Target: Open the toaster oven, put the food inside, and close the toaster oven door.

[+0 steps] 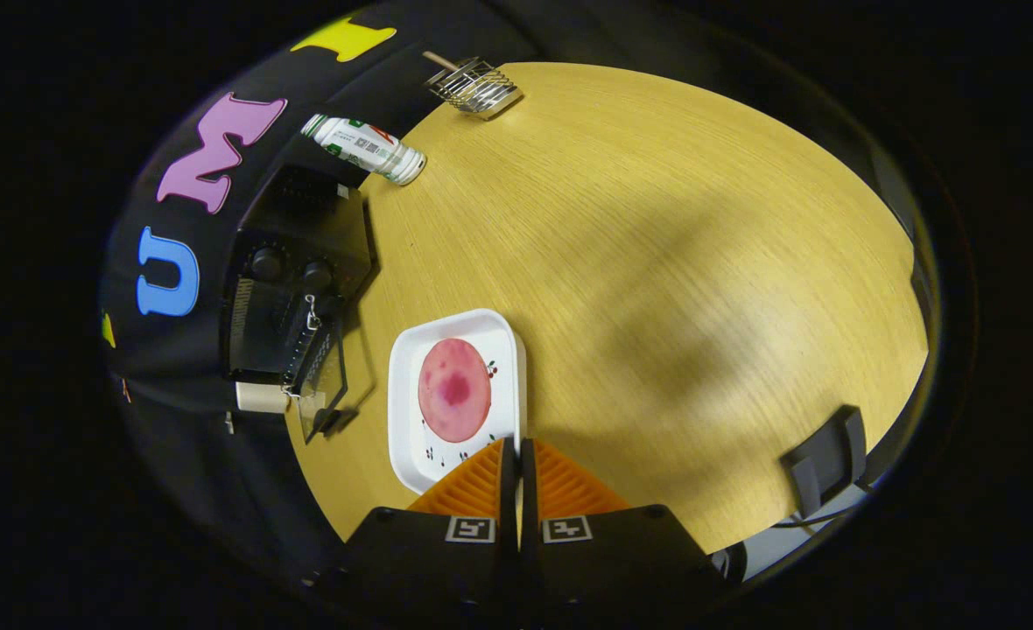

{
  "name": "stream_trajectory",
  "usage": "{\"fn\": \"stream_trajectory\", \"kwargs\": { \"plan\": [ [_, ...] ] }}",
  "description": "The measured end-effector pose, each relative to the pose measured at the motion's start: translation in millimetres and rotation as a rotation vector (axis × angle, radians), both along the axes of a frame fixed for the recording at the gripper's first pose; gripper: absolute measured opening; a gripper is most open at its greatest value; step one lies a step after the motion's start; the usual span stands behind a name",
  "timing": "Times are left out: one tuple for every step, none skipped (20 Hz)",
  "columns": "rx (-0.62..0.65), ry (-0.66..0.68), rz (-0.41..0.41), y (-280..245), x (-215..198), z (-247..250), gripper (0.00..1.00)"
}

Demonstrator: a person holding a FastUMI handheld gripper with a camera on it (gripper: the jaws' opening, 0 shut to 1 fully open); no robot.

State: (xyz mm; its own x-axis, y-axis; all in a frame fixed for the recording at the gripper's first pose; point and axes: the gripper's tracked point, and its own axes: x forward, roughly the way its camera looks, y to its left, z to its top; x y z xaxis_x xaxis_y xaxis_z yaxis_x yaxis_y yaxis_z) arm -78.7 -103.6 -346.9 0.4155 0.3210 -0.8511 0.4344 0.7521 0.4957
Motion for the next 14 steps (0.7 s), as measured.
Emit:
{"fn": "stream_trajectory", "kwargs": {
  "plan": [
    [0.029,-0.008,-0.033,6.4,-1.6,4.9,0.05],
    [0.06,-0.017,-0.063,14.0,-0.2,8.1,0.05],
    [0.088,-0.023,-0.092,20.0,-1.1,12.1,0.05],
    [0.111,-0.028,-0.116,23.9,-3.8,16.9,0.05],
    [0.125,-0.034,-0.134,26.8,-8.5,22.4,0.05],
    [0.134,-0.041,-0.146,29.6,-12.6,27.6,0.05],
    [0.141,-0.051,-0.154,29.9,-19.2,34.9,0.05],
    [0.147,-0.063,-0.161,33.8,-21.8,41.4,0.05],
    [0.156,-0.075,-0.168,38.1,-24.7,48.0,0.05],
    [0.167,-0.088,-0.177,43.7,-25.5,54.6,0.05],
    [0.178,-0.103,-0.186,49.5,-25.3,62.3,0.05],
    [0.188,-0.113,-0.191,56.7,-25.7,68.0,0.05],
    [0.199,-0.122,-0.192,64.4,-24.9,73.4,0.05],
    [0.206,-0.124,-0.19,71.8,-24.3,77.4,0.05]
  ]
}}
